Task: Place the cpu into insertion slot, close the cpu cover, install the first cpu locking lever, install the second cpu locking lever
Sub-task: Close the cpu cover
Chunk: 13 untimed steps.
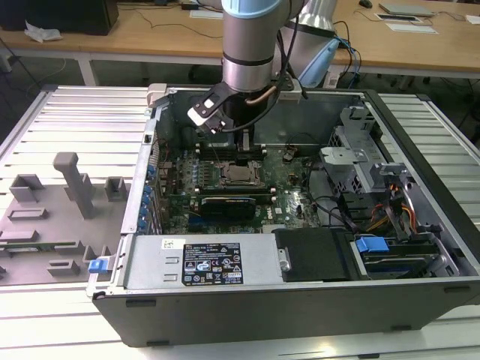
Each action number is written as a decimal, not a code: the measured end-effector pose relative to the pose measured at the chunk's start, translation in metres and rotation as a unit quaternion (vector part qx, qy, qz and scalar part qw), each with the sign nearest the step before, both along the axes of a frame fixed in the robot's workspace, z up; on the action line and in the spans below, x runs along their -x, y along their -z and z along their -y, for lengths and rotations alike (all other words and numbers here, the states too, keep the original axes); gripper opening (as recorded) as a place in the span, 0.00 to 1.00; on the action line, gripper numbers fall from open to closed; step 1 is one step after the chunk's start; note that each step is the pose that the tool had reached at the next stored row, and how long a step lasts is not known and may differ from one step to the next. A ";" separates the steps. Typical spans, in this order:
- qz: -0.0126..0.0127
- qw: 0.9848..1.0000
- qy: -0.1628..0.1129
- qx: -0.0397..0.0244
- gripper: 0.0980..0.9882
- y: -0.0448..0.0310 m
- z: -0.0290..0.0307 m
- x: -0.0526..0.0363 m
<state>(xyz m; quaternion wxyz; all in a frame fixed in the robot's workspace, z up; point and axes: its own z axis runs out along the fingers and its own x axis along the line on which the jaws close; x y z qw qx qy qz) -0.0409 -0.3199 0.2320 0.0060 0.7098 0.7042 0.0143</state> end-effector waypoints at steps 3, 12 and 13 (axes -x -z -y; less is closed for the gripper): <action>0.000 1.000 -0.003 0.000 0.01 0.0000 0.0000 0.0001; 0.000 0.993 -0.122 0.003 0.01 0.0000 0.0000 0.0001; 0.000 0.992 -0.129 0.003 0.01 0.0000 0.0000 0.0001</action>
